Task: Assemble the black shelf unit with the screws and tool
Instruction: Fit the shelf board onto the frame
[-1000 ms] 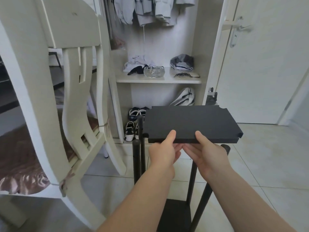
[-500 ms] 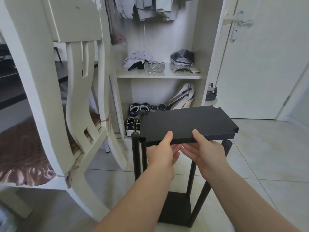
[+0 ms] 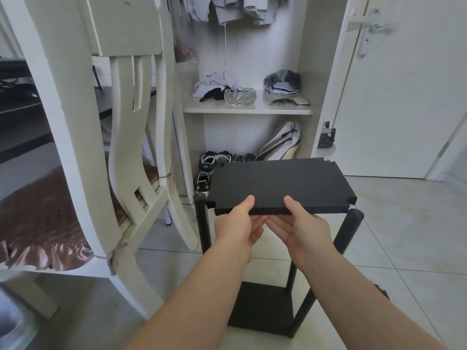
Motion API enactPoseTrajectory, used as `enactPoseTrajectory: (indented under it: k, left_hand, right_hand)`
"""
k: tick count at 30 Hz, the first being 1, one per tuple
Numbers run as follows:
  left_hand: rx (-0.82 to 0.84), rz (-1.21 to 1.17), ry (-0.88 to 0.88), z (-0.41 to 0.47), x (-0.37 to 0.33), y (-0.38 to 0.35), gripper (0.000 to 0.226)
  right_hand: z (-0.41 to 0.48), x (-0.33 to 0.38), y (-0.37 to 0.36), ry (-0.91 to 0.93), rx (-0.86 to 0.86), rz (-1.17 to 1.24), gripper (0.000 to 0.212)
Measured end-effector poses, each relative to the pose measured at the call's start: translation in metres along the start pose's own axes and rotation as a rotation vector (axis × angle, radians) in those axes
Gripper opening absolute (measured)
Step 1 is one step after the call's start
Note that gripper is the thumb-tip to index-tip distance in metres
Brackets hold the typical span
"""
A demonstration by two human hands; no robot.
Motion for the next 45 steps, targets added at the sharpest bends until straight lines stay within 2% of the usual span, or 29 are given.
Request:
enactPoseTrajectory:
  k: [13,22,29,37,42,45]
  left_hand:
    - [-0.057,0.046,0.001,0.015,0.008,0.012,0.027]
    - [-0.068,0.112,0.047,0.027,0.013,0.021,0.034]
    - [-0.084,0.037,0.017,0.027,0.021,0.023,0.023]
    - [-0.123,-0.005,0.048,0.028,0.034,0.023,0.031]
    - [-0.168,0.008,0.074,0.027,0.042,0.025,0.022]
    - [-0.186,0.018,0.103,0.027,0.048,0.025,0.025]
  right_hand:
    - [0.008,-0.022,0.006,-0.112,0.003,0.033,0.02]
    - [0.014,-0.041,0.009,-0.275,0.052,0.043,0.021]
    - [0.019,-0.045,0.009,-0.278,0.05,0.02,0.021]
    - [0.023,-0.042,0.021,-0.301,0.091,-0.092,0.026]
    - [0.024,-0.048,0.032,-0.306,0.042,-0.166,0.027]
    - [0.025,-0.05,0.035,-0.328,0.036,-0.154,0.025]
Point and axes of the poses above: each hand's wrist, its own z-axis towards the middle knuckle, its own y-axis out of the back of the hand, x = y × z, the point moved 6 cm from there along z, towards the middle knuckle, and after that the axes turned 1 degree about -y, right-handed, at the moved point
